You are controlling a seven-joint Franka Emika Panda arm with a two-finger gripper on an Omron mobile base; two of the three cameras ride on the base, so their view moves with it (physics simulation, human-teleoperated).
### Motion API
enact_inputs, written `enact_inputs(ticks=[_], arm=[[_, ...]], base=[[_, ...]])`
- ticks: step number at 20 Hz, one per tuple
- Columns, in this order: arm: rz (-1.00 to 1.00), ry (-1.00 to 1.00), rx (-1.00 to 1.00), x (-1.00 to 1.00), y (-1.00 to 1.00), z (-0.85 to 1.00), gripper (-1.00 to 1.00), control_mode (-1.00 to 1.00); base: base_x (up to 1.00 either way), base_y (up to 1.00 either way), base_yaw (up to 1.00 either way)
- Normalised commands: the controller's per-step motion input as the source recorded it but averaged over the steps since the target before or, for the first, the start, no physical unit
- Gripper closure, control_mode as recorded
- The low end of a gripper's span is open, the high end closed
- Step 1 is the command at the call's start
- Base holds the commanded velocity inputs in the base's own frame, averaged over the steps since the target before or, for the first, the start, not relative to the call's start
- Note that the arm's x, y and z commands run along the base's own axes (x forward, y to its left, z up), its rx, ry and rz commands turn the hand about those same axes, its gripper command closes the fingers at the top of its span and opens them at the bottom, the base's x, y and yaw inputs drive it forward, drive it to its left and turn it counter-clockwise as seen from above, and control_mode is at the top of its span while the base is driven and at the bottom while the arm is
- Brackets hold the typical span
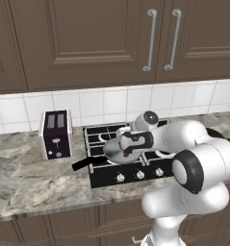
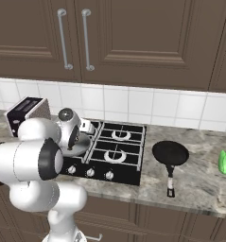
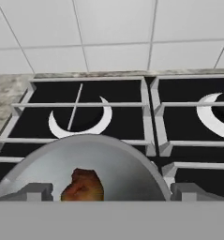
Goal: Place both pans onto different burners. Then place the corn and the chicken drumstick on different pans.
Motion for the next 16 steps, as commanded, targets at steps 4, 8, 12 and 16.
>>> enact_inputs(ticks=[4, 8, 12, 16], arm=[[0.0, 0.03, 0.0, -0.03, -0.31, 0.0, -1.0, -1.0], [0.0, 0.05, 0.0, 0.0, -0.36, 0.0, -1.0, -1.0], [0.0, 0.08, 0.0, 0.0, -0.35, -0.06, -1.0, -1.0], [0.0, 0.1, 0.0, 0.0, -0.38, -0.11, -1.0, -1.0]], base=[[0.0, 0.0, 0.0], [0.0, 0.0, 0.0], [0.0, 0.0, 0.0], [0.0, 0.0, 0.0]])
